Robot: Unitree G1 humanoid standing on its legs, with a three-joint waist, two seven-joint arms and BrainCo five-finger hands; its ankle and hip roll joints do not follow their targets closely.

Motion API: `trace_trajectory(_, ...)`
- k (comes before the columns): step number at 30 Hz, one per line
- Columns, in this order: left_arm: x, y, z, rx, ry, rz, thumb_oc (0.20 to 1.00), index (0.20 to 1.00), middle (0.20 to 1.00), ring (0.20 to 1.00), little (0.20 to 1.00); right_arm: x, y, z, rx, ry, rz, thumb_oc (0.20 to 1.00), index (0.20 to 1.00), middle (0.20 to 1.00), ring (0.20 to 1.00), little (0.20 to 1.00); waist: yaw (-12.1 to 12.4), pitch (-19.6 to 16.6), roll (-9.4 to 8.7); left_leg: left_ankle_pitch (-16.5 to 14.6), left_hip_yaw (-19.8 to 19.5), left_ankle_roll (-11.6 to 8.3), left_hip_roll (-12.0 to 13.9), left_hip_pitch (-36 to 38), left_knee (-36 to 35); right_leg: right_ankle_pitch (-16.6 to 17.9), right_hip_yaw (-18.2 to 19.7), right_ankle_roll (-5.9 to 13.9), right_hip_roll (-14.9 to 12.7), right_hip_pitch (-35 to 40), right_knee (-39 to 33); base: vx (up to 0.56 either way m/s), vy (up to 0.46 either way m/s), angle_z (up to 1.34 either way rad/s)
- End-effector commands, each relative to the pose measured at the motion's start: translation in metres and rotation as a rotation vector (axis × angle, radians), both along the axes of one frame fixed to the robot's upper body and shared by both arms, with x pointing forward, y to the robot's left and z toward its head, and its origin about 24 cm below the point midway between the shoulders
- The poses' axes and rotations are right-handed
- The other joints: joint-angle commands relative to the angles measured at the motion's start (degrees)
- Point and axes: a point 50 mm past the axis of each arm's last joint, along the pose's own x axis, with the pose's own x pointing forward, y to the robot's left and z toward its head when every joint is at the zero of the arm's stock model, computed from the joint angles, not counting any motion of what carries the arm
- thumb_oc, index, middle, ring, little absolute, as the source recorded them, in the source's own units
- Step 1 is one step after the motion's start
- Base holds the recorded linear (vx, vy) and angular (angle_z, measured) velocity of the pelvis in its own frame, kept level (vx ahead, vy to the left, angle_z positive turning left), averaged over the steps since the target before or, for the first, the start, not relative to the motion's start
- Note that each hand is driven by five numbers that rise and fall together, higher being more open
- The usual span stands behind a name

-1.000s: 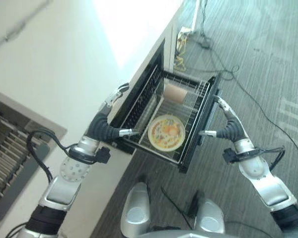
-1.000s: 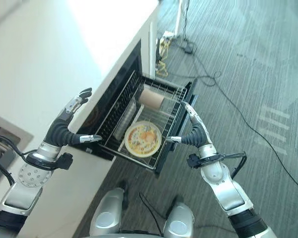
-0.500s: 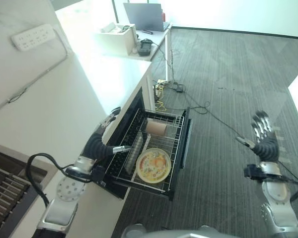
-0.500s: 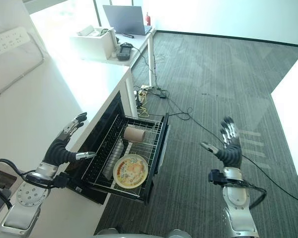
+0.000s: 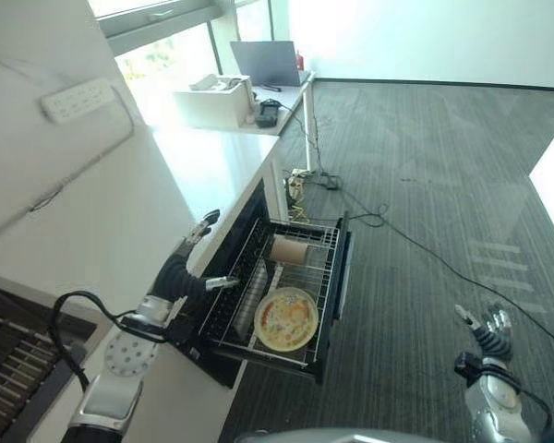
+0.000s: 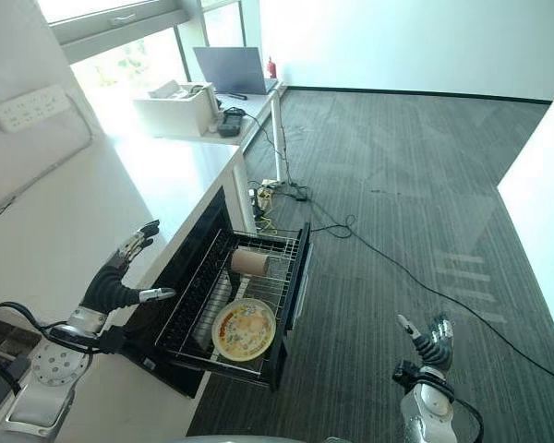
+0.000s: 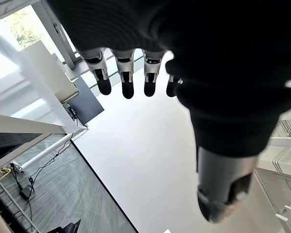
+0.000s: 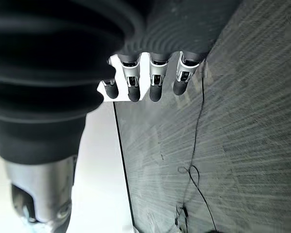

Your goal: Place the dishes in the dishwasher.

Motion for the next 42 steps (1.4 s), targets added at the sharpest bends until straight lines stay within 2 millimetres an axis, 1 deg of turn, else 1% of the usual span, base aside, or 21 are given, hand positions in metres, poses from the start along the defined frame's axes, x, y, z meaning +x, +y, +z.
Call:
trace_trajectory(1,0.018,-0.008,0.039,-0.006,-0.162,-0.066,1.0,1.0,1.0,1.0,1.0,0.048,0.014,0.028,0.061,-0.164,0.107,1.0,1.0,1.0,1.0,1.0,2.48,3.66,0.7,-4.08,4.23,0.08,2.59,0.76,5.36,-1.74,-6.15,0.98,-3.38,0.48,6.45,0.11,-0.004,0.12)
trace_trajectory(3,0.02,-0.016,0.04,0.001,-0.154,-0.105,1.0,1.0,1.0,1.0,1.0,0.053,0.026,0.017,0.121,-0.117,0.185,1.0,1.0,1.0,1.0,1.0,4.07,3.79,1.19,-4.07,3.47,-0.16,2.49,0.3,6.26,-2.39,-7.76,0.63,-4.22,1.0,7.41,0.12,0.001,0.15)
trace_trajectory(5,0.021,-0.021,0.04,0.003,-0.151,-0.13,1.0,1.0,1.0,1.0,1.0,0.056,0.033,0.011,0.153,-0.095,0.237,1.0,1.0,1.0,1.0,1.0,5.0,4.05,1.62,-3.94,2.91,-0.43,2.58,-0.31,7.24,-2.89,-8.63,0.35,-4.61,1.3,7.99,0.14,0.03,0.39)
trace_trajectory(6,0.022,-0.03,0.044,-0.005,-0.163,-0.163,1.0,1.0,1.0,1.0,1.0,0.06,0.039,0.007,0.168,-0.076,0.301,1.0,1.0,1.0,1.0,1.0,6.31,4.73,2.28,-4.11,2.04,-0.59,2.41,-2.22,9.98,-3.82,-9.48,-0.22,-5.19,1.01,10.17,0.15,0.06,0.51)
trace_trajectory(8,0.024,-0.034,0.048,-0.009,-0.175,-0.177,1.0,1.0,1.0,1.0,1.0,0.065,0.04,0.008,0.176,-0.083,0.322,1.0,1.0,1.0,1.0,1.0,6.9,5.54,2.58,-4.6,1.35,-0.58,2.4,-3.96,12.62,-4.6,-9.69,-0.7,-5.71,0.22,12.48,0.1,0.05,0.45)
trace_trajectory(12,0.027,-0.04,0.057,-0.02,-0.2,-0.202,1.0,1.0,1.0,1.0,1.0,0.08,0.041,0.013,0.228,-0.112,0.38,1.0,1.0,1.0,1.0,1.0,8.91,8.9,3.9,-5.78,-0.84,-0.69,2.64,-9.06,19.37,-7.03,-9.82,-2.4,-7.6,-2.95,20.16,0.08,0.07,0.32)
trace_trajectory(15,0.028,-0.043,0.059,-0.032,-0.202,-0.206,1.0,1.0,1.0,1.0,1.0,0.088,0.036,0.014,0.242,-0.097,0.373,1.0,1.0,1.0,1.0,1.0,9.88,11.18,4.9,-5.93,-2.04,-0.6,2.59,-13.71,22.88,-7.74,-8.61,-3.01,-8.72,-6.25,23.59,-0.05,0.126,0.05)
trace_trajectory(17,0.027,-0.047,0.07,-0.065,-0.288,-0.207,1.0,1.0,1.0,1.0,1.0,0.114,0.029,0.036,0.225,-0.119,0.387,1.0,1.0,1.0,1.0,1.0,10.09,15.32,6.95,-4.77,-2.61,-0.58,1.85,-19.33,24.32,-7.71,-6.68,-3.29,-9.79,-13.09,26.88,-0.46,0.218,-0.11)
trace_trajectory(19,0.029,-0.048,0.078,-0.078,-0.349,-0.202,1.0,1.0,1.0,1.0,1.0,0.134,0.029,0.055,0.23,-0.156,0.405,1.0,1.0,1.0,1.0,1.0,10.07,18.65,8.22,-4.42,-2.59,-0.27,1.39,-22.44,25.55,-8.11,-5.32,-3.7,-10.84,-17.86,30.28,-0.4,0.162,0.0)
trace_trajectory(20,0.03,-0.05,0.08,-0.087,-0.363,-0.199,1.0,1.0,1.0,1.0,1.0,0.141,0.029,0.062,0.222,-0.166,0.422,1.0,1.0,1.0,1.0,1.0,10.04,19.78,8.87,-4.21,-2.52,-0.12,1.2,-23.83,26.22,-8.41,-4.64,-3.77,-11.34,-19.73,31.86,-0.21,0.141,-0.07)
trace_trajectory(23,0.029,-0.051,0.084,-0.096,-0.406,-0.199,1.0,1.0,1.0,1.0,1.0,0.156,0.031,0.082,0.219,-0.218,0.46,1.0,1.0,1.0,1.0,1.0,10.48,21.97,9.79,-4.43,-2.29,0.4,0.4,-26.47,27.88,-8.87,-3.78,-3.84,-12.4,-23.16,34.22,-0.15,0.083,-0.04)
trace_trajectory(24,0.028,-0.05,0.086,-0.097,-0.416,-0.196,1.0,1.0,1.0,1.0,1.0,0.159,0.031,0.088,0.213,-0.233,0.47,1.0,1.0,1.0,1.0,1.0,10.55,22.48,9.79,-6.01,-2.86,-0.04,0.22,-26.87,29.06,-10.41,-2.7,-3.08,-12.75,-23.92,35.78,-0.02,0.012,0.08)
trace_trajectory(26,0.028,-0.049,0.09,-0.099,-0.442,-0.184,1.0,1.0,1.0,1.0,1.0,0.17,0.037,0.104,0.198,-0.279,0.502,1.0,1.0,1.0,1.0,1.0,11.04,23.55,9.95,-6.71,-2.87,0.47,-0.04,-29.03,31.13,-11.03,-2.04,-3.14,-13.54,-26.73,38.4,-0.07,0.003,0.02)
trace_trajectory(28,0.028,-0.049,0.091,-0.103,-0.452,-0.18,1.0,1.0,1.0,1.0,1.0,0.176,0.042,0.112,0.189,-0.3,0.529,1.0,1.0,1.0,1.0,1.0,11.42,23.57,9.95,-7.17,-3.08,0.85,-0.35,-30.65,32.31,-11.61,-1.44,-3.25,-13.79,-28.75,40.01,-0.06,0.014,-0.07)
trace_trajectory(29,0.028,-0.051,0.091,-0.103,-0.454,-0.186,1.0,1.0,1.0,1.0,1.0,0.181,0.047,0.121,0.177,-0.317,0.548,1.0,1.0,1.0,1.0,1.0,11.85,23.57,9.88,-7.34,-3.21,1.0,-0.57,-31.56,32.86,-11.9,-1.24,-3.35,-13.85,-29.53,40.58,-0.01,0.009,-0.08)
trace_trajectory(32,0.028,-0.052,0.092,-0.094,-0.461,-0.192,1.0,1.0,1.0,1.0,1.0,0.188,0.058,0.133,0.15,-0.349,0.59,1.0,1.0,1.0,1.0,1.0,12.49,23.57,9.64,-7.61,-3.65,1.28,-1.1,-31.96,33.06,-11.8,-1.33,-3.36,-13.75,-29.65,40.31,0.0,-0.002,-0.02)
trace_trajectory(34,0.028,-0.051,0.095,-0.088,-0.474,-0.195,1.0,1.0,1.0,1.0,1.0,0.193,0.074,0.143,0.111,-0.377,0.655,1.0,1.0,1.0,1.0,1.0,13.17,23.57,9.25,-7.81,-4.0,1.5,-1.43,-32.02,33.05,-11.57,-1.68,-3.31,-13.79,-29.3,39.87,0.02,-0.047,0.06)
trace_trajectory(35,0.029,-0.052,0.097,-0.076,-0.481,-0.203,1.0,1.0,1.0,1.0,1.0,0.198,0.091,0.157,0.075,-0.407,0.724,1.0,1.0,1.0,1.0,1.0,13.93,23.57,8.79,-7.86,-4.23,1.52,-1.47,-31.8,33.0,-11.18,-2.33,-3.24,-14.08,-28.4,39.26,0.04,-0.06,0.14)
trace_trajectory(38,0.029,-0.052,0.098,-0.066,-0.48,-0.214,1.0,1.0,1.0,1.0,1.0,0.202,0.105,0.17,0.023,-0.44,0.788,1.0,1.0,1.0,1.0,1.0,14.53,23.57,8.43,-7.86,-4.42,1.45,-1.45,-31.77,32.96,-10.76,-2.97,-3.06,-14.45,-27.59,38.62,0.03,-0.043,0.16)
trace_trajectory(40,0.03,-0.054,0.099,-0.047,-0.482,-0.229,1.0,1.0,1.0,1.0,1.0,0.204,0.125,0.188,-0.052,-0.479,0.874,1.0,1.0,1.0,1.0,1.0,15.42,23.57,7.78,-7.85,-4.64,1.43,-1.56,-31.88,32.85,-10.12,-3.83,-2.79,-14.78,-26.54,37.37,0.01,-0.054,0.08)
trace_trajectory(42,0.029,-0.054,0.099,-0.039,-0.484,-0.232,1.0,1.0,1.0,1.0,1.0,0.204,0.134,0.196,-0.087,-0.491,0.916,1.0,1.0,1.0,1.0,1.0,15.91,23.57,7.44,-7.81,-4.84,1.44,-1.73,-31.87,32.79,-9.79,-4.31,-2.61,-14.88,-25.87,36.63,0.01,-0.042,0.13)
